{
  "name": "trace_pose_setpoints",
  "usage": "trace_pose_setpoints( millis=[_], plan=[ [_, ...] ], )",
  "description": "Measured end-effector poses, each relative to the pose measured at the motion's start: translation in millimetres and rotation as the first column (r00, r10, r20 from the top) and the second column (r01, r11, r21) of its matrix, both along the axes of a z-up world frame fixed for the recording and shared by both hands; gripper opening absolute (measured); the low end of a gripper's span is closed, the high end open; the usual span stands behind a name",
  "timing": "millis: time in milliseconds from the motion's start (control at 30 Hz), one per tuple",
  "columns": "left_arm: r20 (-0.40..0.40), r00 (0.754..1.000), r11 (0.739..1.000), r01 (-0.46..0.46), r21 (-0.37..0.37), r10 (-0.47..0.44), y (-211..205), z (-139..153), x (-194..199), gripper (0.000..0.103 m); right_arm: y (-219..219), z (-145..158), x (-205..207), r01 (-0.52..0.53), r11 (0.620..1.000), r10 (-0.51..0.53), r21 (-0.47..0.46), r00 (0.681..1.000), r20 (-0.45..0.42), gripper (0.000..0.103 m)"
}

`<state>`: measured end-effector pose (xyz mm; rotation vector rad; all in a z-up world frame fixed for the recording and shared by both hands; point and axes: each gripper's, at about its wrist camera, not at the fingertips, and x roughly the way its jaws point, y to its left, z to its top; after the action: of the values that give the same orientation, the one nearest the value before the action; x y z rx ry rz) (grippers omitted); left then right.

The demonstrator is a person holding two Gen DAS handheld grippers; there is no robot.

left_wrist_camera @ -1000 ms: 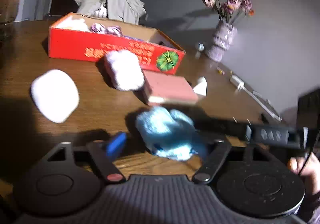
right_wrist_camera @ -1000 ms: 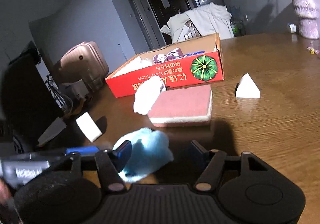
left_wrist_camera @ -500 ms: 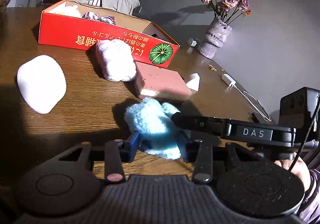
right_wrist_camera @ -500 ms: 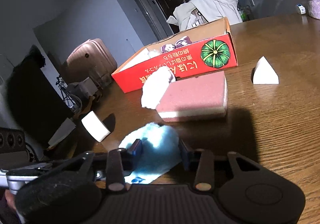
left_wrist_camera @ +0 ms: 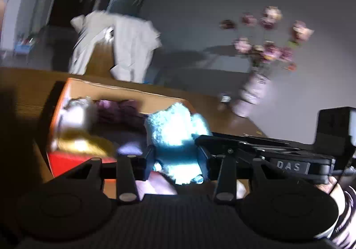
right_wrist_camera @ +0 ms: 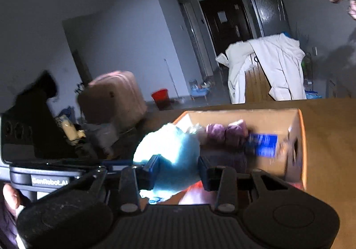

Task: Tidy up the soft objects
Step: 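Carry the blue toy with the left tool into the box and release, then withdraw the left tool from the box back over the table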

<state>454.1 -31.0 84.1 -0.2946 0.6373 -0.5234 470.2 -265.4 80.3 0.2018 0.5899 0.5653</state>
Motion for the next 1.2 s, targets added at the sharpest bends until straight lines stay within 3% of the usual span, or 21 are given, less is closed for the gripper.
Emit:
trace_pose_setpoints(
  millis=[133,200,267,333,500,700,800,867,1067,1200],
  plan=[
    [-0.108,0.99,0.995,-0.095,-0.014,0.093,19.3,-16.7,79.8,0.041,25.6,-18.0,85.1,0.007,1.0,-0.008,-0.008,0.994,-0.111,0.038],
    [-0.121,0.983,0.991,-0.134,0.027,0.136,22.5,-27.4,108.5,0.042,36.3,-34.4,120.4,0.032,0.999,-0.031,0.006,0.987,-0.157,0.037],
    [-0.151,0.976,0.987,-0.148,0.069,0.157,23.9,-39.0,129.9,0.043,51.0,-56.0,146.3,0.055,0.998,-0.061,-0.036,0.978,-0.2,0.035],
    [-0.167,0.97,0.98,-0.159,0.12,0.178,25.3,-45.3,137.5,0.043,66.4,-75.3,160.5,0.07,0.99,-0.097,-0.121,0.968,-0.233,0.035],
    [-0.063,0.985,0.977,-0.148,0.157,0.159,36.3,-37.9,117.5,0.045,77.2,-87.1,162.6,0.053,0.992,-0.082,-0.118,0.964,-0.254,0.03],
    [-0.006,0.983,0.962,-0.179,0.208,0.184,46.5,-13.7,87.6,0.047,62.7,-49.5,131.8,0.078,0.989,-0.101,-0.125,0.978,-0.184,0.031],
    [0.051,0.981,0.954,-0.195,0.229,0.188,49.8,6.2,62.8,0.056,47.8,-20.5,103.1,0.087,0.984,-0.106,-0.153,0.987,-0.122,0.038],
    [0.096,0.979,0.951,-0.197,0.24,0.179,51.5,20.7,42.5,0.067,34.6,-2.0,80.7,0.096,0.98,-0.112,-0.172,0.99,-0.082,0.043],
    [0.192,0.967,0.945,-0.211,0.25,0.166,59.7,58.8,-16.6,0.083,-2.4,47.0,11.9,0.156,0.958,-0.15,-0.242,0.988,0.042,0.056],
    [0.192,0.969,0.946,-0.2,0.254,0.154,60.9,71.3,-43.1,0.084,-20.8,63.7,-26.5,0.192,0.951,-0.178,-0.244,0.981,0.078,0.061]
  ],
)
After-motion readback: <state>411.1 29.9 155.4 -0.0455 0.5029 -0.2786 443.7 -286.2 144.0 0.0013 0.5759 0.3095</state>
